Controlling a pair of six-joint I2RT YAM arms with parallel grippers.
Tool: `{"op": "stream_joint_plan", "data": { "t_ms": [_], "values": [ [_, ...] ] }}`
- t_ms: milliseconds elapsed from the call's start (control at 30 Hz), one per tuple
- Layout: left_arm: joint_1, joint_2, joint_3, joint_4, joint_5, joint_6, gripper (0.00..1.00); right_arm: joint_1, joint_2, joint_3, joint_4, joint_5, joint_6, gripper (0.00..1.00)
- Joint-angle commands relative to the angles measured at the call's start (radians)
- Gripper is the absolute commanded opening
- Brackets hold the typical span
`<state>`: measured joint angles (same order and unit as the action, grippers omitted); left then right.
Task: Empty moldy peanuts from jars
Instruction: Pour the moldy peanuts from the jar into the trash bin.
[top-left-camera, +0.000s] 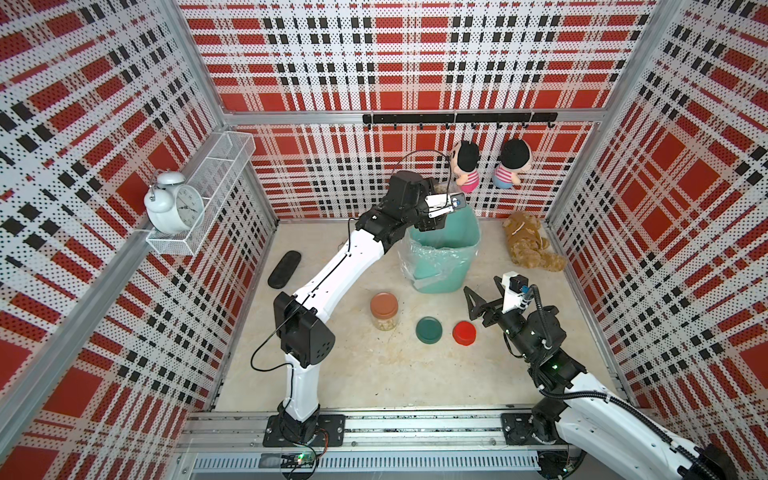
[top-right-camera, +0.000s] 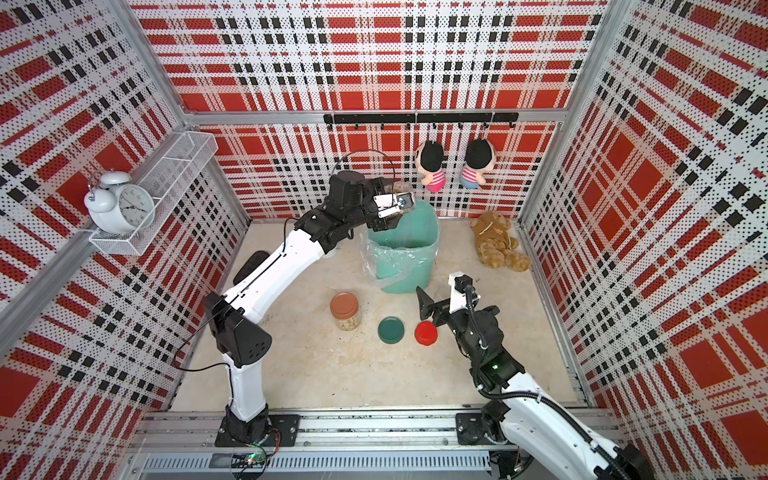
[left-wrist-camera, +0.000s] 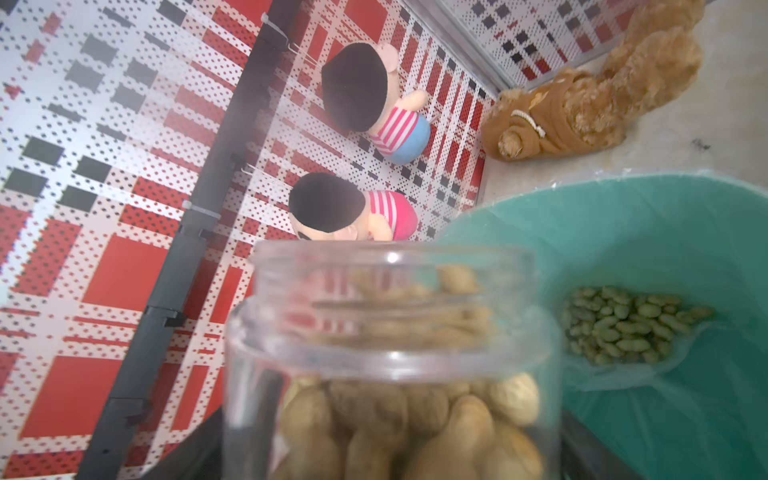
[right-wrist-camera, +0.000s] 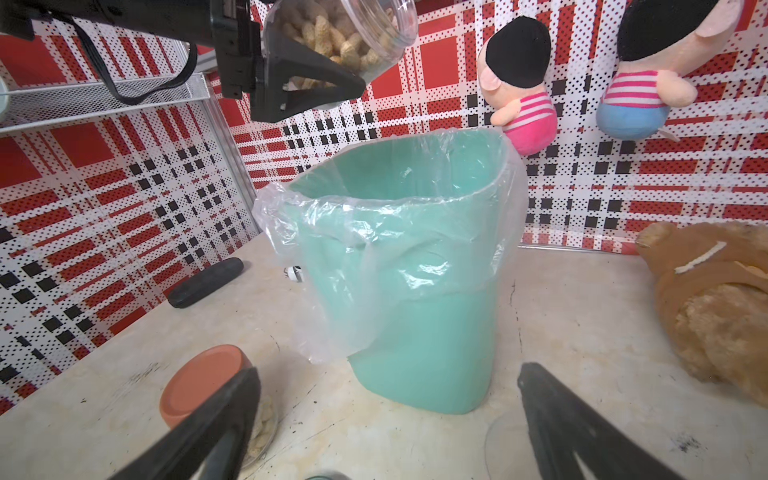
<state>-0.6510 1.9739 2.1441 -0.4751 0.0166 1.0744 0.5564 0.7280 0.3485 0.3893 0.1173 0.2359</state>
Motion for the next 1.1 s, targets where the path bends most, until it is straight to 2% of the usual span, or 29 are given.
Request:
{"op": "stream_joint_plan", "data": {
  "t_ms": [0, 200, 433, 600, 867, 1067],
  "values": [
    [-0.034, 0.008, 0.063, -0.018, -0.13, 0.159, 0.0, -0.012, -0.021, -0.022, 0.038, -0.014, -0.015, 1.0],
    [-0.062, 0.031, 0.069, -0.055, -0.281, 0.26, 0.0, -0.018, -0.038, -0.044, 0.059, -0.028, -0.012, 1.0],
    [-0.091, 0.019, 0.004, -0.011, -0.431, 0.414, 0.0, -0.021, -0.047, -0.066, 0.094, -0.037, -0.005, 1.0],
    [-0.103, 0.024, -0.027, 0.038, -0.542, 0.596, 0.0, -0.021, -0.041, -0.082, 0.125, -0.045, 0.002, 1.0],
    [-0.117, 0.005, -0.105, 0.092, -0.592, 0.877, 0.0, -0.023, -0.031, -0.096, 0.163, -0.05, 0.011, 1.0],
    [-0.131, 0.019, -0.094, 0.141, -0.654, 1.03, 0.0, -0.026, -0.037, -0.113, 0.184, -0.05, 0.016, 1.0]
  ]
}}
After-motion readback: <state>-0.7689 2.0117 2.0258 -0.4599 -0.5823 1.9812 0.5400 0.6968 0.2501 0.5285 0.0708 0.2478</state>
